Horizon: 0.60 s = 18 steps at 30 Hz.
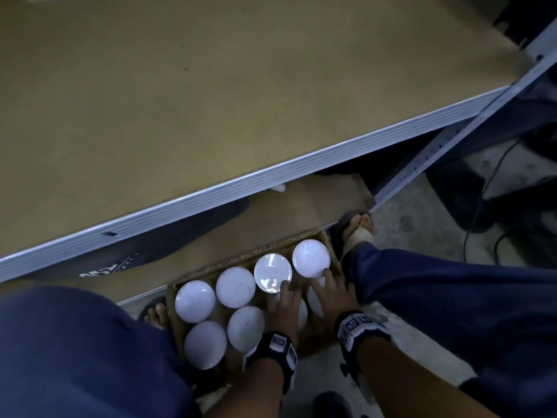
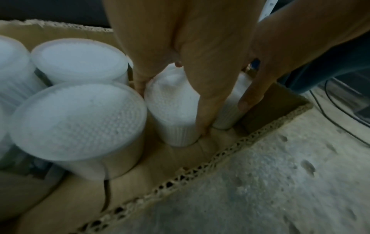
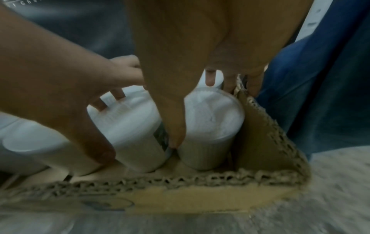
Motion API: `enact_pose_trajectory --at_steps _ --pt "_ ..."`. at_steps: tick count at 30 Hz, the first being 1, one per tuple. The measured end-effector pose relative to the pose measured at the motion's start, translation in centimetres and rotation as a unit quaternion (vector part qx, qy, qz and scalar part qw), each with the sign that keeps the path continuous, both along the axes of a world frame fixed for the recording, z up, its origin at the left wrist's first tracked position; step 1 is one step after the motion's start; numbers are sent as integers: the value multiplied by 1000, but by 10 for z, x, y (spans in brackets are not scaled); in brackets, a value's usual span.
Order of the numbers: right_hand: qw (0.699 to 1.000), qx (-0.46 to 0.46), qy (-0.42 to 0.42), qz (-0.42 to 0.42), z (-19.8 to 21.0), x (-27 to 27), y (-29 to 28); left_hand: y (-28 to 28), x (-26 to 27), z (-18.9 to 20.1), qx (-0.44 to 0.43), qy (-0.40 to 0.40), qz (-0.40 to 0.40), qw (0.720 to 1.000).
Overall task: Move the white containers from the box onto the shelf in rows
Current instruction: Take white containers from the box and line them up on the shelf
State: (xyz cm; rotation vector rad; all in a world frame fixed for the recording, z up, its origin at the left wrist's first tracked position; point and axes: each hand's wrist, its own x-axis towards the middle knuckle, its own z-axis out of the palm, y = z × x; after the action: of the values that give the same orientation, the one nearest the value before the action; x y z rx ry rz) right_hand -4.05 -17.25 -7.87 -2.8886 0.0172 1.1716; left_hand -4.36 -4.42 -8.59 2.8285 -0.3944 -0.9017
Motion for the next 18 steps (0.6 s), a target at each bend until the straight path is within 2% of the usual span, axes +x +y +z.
enact_pose_trajectory --at_steps 4,9,15,18 --pt "1000 -8 -22 12 6 3 2 3 3 11 -8 46 -13 999" --pt "1000 -2 -13 17 29 12 2 3 12 20 -23 116 40 992" --pt "998 43 -15 -34 86 31 -1 9 30 89 -43 104 78 991" --pt "998 44 -44 -18 123 40 -2 11 43 130 -56 96 42 993"
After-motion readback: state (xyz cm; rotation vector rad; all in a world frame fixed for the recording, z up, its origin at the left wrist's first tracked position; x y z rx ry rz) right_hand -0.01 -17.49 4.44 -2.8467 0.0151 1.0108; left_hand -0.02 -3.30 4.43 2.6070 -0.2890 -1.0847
